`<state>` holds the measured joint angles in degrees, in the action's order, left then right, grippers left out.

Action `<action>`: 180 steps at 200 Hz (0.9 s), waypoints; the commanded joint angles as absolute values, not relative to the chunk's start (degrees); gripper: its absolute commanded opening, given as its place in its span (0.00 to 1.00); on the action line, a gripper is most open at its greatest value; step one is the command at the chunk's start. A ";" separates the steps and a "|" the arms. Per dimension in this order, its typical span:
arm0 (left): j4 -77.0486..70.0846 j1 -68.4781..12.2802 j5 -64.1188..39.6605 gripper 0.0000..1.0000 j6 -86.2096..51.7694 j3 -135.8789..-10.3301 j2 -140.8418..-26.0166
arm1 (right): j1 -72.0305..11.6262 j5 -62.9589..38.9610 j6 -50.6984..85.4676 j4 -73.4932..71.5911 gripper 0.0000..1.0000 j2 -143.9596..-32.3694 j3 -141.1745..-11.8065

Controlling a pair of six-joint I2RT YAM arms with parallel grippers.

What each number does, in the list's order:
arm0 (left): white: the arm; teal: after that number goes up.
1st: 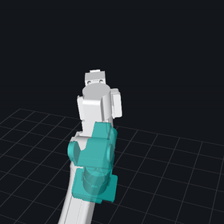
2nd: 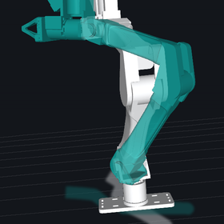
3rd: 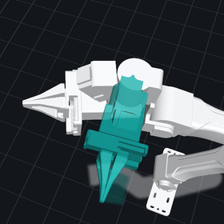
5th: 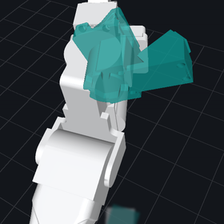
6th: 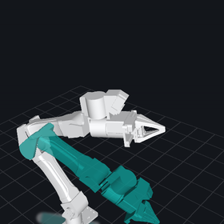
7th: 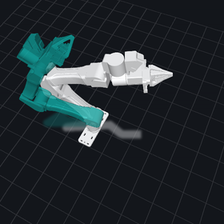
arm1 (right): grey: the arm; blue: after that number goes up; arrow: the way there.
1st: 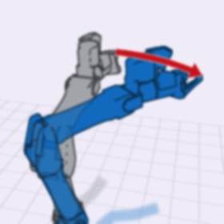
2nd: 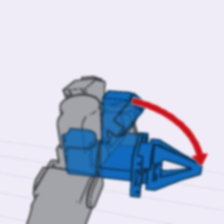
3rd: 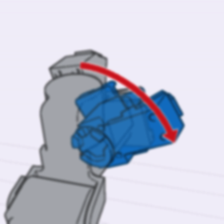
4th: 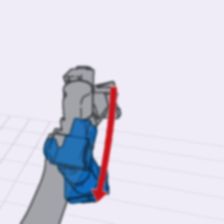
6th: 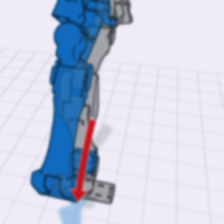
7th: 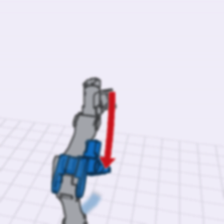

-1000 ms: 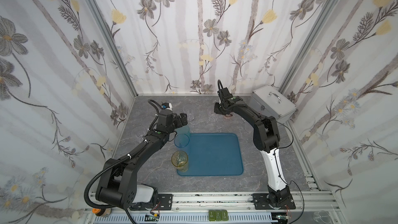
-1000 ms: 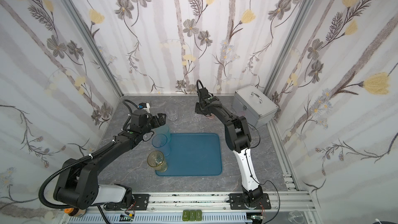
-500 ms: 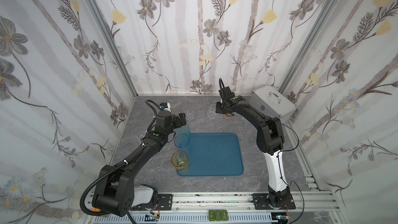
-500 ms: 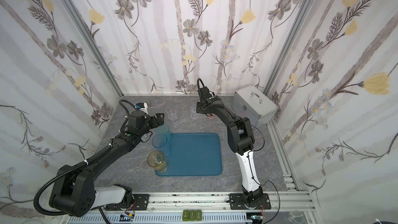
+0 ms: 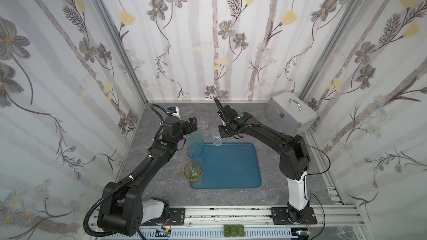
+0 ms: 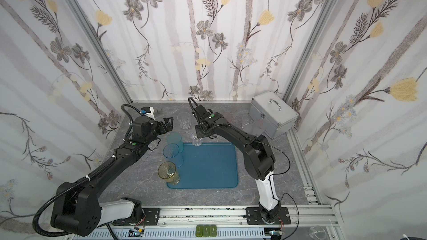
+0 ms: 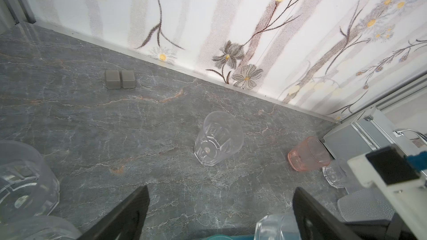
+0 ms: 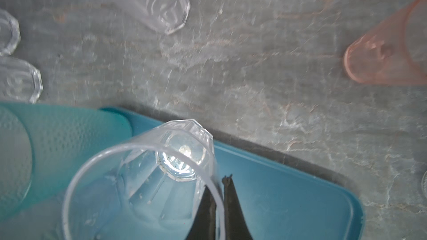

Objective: Place the glasses into the tray
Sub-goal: Place the glass on the tray.

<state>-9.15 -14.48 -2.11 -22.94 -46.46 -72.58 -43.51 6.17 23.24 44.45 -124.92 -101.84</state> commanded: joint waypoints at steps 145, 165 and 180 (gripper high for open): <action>-11.69 -13.36 -3.31 1.00 -24.78 -45.59 -75.14 | -46.05 4.60 23.15 48.14 0.07 -132.44 -107.82; -11.69 -13.36 -3.75 1.00 -25.20 -45.46 -75.31 | -46.14 3.67 23.50 47.82 0.11 -133.13 -108.43; -11.69 -13.35 -3.74 0.99 -24.98 -45.53 -75.28 | -46.14 3.26 23.86 47.69 0.15 -133.50 -108.70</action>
<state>-9.65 -13.43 -3.25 -24.32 -45.65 -75.22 -46.06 4.67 23.51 48.88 -132.70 -107.87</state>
